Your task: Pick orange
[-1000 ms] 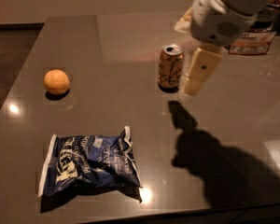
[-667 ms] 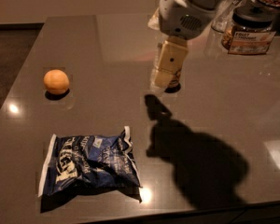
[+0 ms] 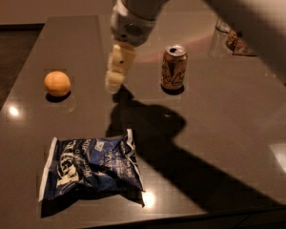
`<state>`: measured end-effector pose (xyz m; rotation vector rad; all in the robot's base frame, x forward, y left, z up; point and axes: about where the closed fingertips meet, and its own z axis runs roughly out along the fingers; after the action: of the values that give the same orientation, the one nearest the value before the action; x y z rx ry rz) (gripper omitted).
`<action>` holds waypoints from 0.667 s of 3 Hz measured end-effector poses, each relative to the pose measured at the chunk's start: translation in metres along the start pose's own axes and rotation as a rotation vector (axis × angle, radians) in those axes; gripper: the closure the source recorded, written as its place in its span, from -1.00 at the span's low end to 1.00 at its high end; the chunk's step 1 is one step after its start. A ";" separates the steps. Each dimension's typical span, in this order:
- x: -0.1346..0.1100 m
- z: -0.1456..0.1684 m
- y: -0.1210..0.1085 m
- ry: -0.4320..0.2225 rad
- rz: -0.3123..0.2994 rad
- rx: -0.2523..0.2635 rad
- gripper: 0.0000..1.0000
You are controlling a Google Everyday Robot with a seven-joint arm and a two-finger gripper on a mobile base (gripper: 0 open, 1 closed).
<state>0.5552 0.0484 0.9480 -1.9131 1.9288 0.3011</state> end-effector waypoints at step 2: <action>-0.054 0.069 -0.009 -0.029 0.017 -0.054 -1.00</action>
Offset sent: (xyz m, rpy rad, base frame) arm 0.0231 0.1209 -0.0547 0.0424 0.0713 0.0230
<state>0.5718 0.1267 0.9109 -1.9165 1.9369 0.3874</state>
